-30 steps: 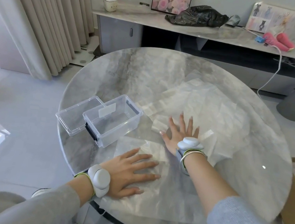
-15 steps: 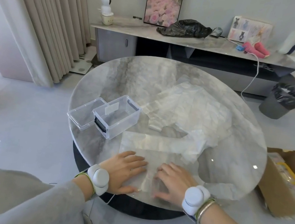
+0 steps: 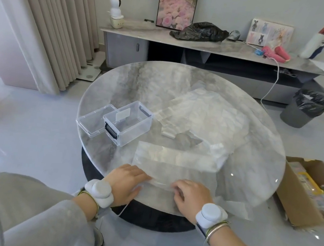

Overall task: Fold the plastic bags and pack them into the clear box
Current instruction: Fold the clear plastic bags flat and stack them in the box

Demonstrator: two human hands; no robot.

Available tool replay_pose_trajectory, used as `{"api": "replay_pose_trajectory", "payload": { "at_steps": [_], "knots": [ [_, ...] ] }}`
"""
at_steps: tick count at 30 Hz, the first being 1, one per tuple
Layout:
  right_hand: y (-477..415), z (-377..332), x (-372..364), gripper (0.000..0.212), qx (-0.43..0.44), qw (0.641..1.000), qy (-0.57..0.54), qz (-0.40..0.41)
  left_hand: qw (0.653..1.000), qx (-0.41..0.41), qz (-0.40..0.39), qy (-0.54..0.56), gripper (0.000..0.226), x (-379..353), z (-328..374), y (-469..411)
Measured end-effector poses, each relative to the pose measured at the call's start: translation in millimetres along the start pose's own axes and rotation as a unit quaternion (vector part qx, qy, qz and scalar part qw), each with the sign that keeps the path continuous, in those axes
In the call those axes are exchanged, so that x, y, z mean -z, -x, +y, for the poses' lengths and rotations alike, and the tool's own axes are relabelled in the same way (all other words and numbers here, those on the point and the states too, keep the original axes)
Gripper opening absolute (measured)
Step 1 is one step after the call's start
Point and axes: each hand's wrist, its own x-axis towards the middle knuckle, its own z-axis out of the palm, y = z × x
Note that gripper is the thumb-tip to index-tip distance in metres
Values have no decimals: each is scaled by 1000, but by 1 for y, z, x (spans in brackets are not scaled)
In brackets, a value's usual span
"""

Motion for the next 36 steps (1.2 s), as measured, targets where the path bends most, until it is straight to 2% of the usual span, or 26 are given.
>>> {"api": "replay_pose_trajectory", "payload": {
  "at_steps": [3, 6, 10, 12, 16, 21, 29, 36],
  "knots": [
    [-3, 1, 6, 26, -47, 997, -62, -25, 990, 121, 18, 64, 32, 1, -5, -5],
    [-8, 12, 12, 25, -92, 989, -104, -57, 962, 242, 2, 126, 28, 2, -12, -10],
    [-10, 36, 24, 31, -163, 975, -81, -128, 938, 313, 20, 146, 33, 5, -18, -13],
    [-9, 44, 26, 32, -187, 970, -71, -135, 931, 335, 24, 142, 35, 3, -20, -15],
    [-7, 45, 29, 30, -217, 968, -44, -118, 922, 362, 25, 135, 25, -1, -20, -18],
    [-3, 42, 30, 48, -220, 965, -18, -144, 915, 379, 34, 133, 22, -5, -17, -22],
    [-1, 49, 28, 35, -253, 959, 42, -122, 923, 371, 20, 103, 24, -6, -19, -23],
    [0, 54, 23, 33, -256, 955, 103, -104, 919, 386, 26, 77, 23, -8, -21, -22]
  ]
}}
